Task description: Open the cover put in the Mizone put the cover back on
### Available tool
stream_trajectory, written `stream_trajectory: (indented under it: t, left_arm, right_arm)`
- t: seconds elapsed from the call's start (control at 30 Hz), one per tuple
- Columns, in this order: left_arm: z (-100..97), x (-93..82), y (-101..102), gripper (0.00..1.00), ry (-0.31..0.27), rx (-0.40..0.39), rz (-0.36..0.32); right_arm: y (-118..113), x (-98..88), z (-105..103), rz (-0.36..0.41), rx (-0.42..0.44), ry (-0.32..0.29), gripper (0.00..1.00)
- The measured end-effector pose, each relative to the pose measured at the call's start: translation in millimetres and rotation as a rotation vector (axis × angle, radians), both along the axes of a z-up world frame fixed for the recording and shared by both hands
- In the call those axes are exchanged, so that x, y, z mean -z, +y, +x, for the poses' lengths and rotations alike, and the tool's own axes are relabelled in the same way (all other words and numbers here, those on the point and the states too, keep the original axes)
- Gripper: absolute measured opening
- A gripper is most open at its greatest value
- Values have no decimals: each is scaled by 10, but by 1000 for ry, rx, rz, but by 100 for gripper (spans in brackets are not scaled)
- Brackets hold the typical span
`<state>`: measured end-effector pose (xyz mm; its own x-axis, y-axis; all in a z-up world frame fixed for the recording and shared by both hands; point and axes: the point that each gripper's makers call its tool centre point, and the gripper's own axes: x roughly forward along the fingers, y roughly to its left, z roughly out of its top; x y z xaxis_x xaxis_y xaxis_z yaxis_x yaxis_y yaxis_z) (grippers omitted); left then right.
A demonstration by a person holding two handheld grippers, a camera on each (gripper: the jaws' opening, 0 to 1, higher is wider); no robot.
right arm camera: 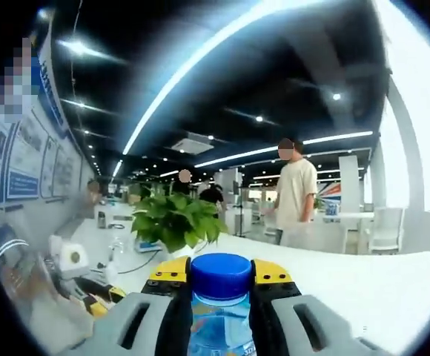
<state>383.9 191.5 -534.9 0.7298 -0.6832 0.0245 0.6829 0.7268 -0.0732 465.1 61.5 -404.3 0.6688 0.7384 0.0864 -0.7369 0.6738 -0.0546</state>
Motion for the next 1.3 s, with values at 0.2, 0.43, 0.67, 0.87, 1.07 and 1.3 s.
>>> stream_trajectory:
  t: [0.2,0.43,0.67,0.87,1.07,1.3]
  left_arm:
    - [2,-7,10,22,-3,-4,2]
    - [5,-7,17,22,-3,-7,6]
    - [9,-24,31,22,-4,-11,-2]
    - [10,-19,28,22,-4,-10,1]
    - [4,-30,18,22,-6,-8,0]
    - [-1,-42,21,22,-9,-9,-4]
  right_arm:
    - [221,123,-69,-24,-43,17,22]
    - [435,157,-166,-12,-98,28,22]
    - [579,226,-251,-29,-139,45,22]
    - [542,332,-240,-66,-144,64,22]
    - [553,289,-225,-53,-155,59,22]
    - [567,257,-263,-57,-165,48,22]
